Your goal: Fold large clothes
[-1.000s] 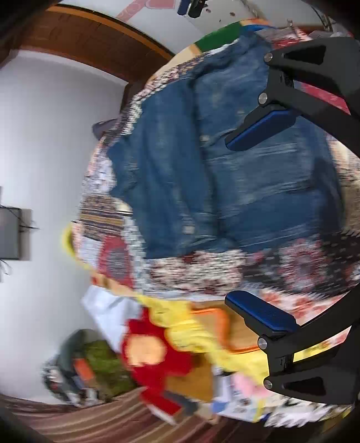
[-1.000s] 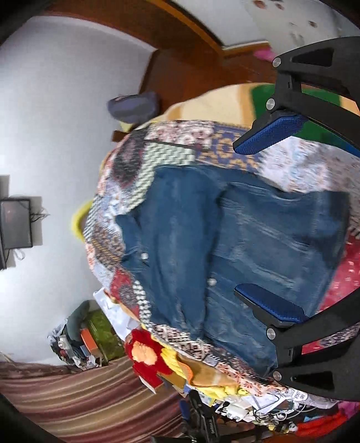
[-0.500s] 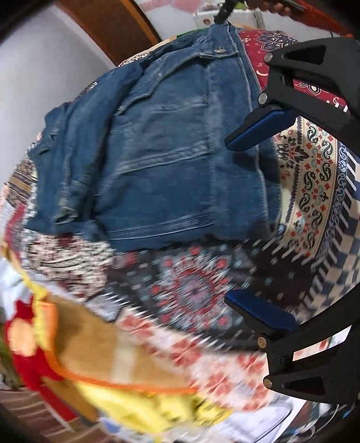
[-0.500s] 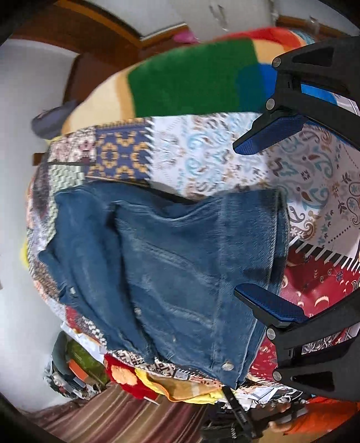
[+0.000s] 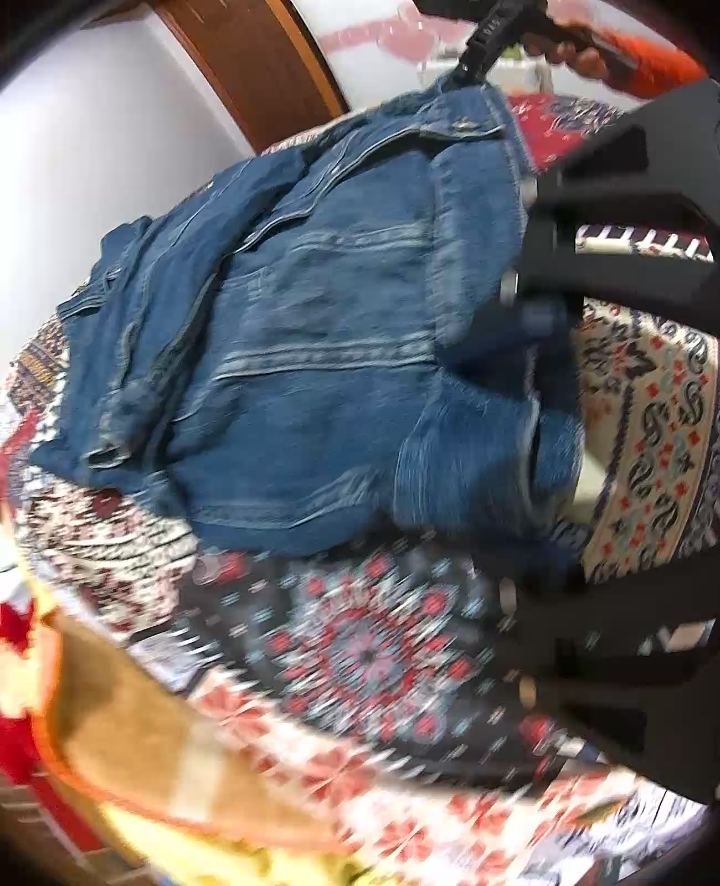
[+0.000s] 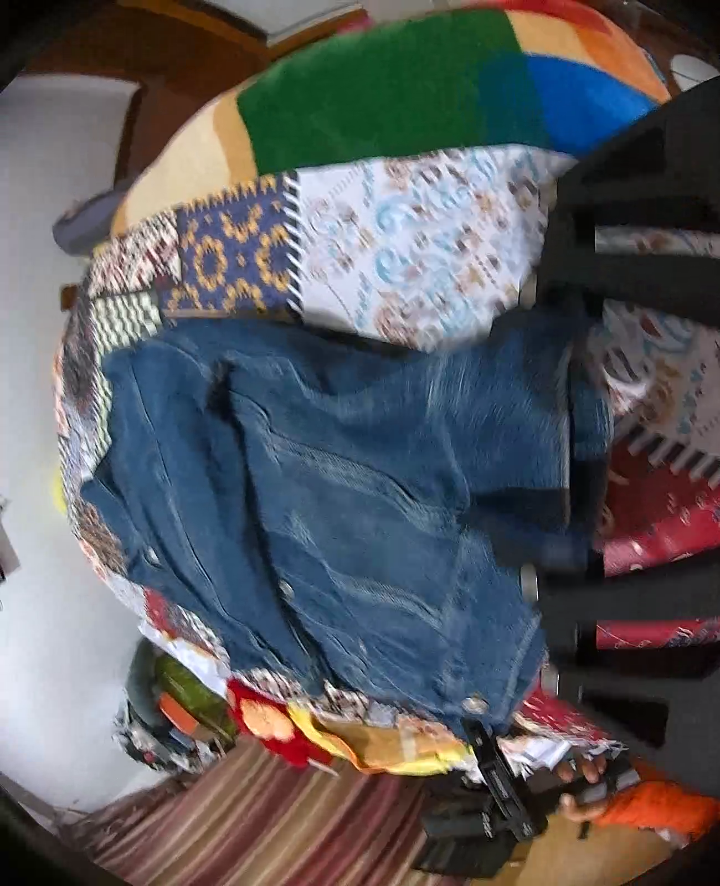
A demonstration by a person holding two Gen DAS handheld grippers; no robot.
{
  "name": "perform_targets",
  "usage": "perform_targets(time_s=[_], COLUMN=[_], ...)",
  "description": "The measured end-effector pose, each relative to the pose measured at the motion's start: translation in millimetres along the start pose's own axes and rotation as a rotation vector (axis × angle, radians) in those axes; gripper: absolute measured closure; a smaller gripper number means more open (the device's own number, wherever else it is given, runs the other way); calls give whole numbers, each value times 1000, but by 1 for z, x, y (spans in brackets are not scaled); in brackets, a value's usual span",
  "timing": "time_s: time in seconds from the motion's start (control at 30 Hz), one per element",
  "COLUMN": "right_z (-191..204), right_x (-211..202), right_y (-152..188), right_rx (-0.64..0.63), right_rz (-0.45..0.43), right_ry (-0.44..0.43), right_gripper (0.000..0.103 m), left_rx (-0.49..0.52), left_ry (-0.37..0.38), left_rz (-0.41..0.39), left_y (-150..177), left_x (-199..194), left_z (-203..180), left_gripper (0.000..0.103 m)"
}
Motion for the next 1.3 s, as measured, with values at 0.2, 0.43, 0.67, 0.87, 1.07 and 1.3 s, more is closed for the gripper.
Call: perform_targets(time_s=[0.2, 0.43, 0.67, 0.87, 1.07, 1.3], right_z=[2, 34, 57, 51, 31, -19], right_x=[-3, -3, -13, -3, 43, 131], right_y=[-31, -89, -175, -253, -315, -332], right_rx=[-8, -147, -234, -243, -246, -237], right_rz=[-19, -41, -174, -240, -263, -138], right_ry=[-59, -51, 3, 58, 140, 231], right_gripper=[86, 90, 91, 92, 92, 92], left_rx=[-42, 64, 162, 155, 174, 151], left_ry=[37, 53, 35, -6, -94, -149], left_rz=[-60, -190, -298, -336, -350, -164], left_y=[-29, -98, -178, -244, -307, -333], left_x=[-21, -67, -90, -80, -28, 88], left_z=[-2, -20, -53, -62, -74, -70], left_gripper=[85, 86, 86, 86, 86, 83])
Point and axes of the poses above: each gripper's, at about its wrist camera, not at the fingertips, and x roughly the way its jaws point, z to its left, y to its underside, the point moved 3 cm from there along x, roughly the way its jaws point, and after that the axes turned 15 degrees about -y, right-handed, at the moved point
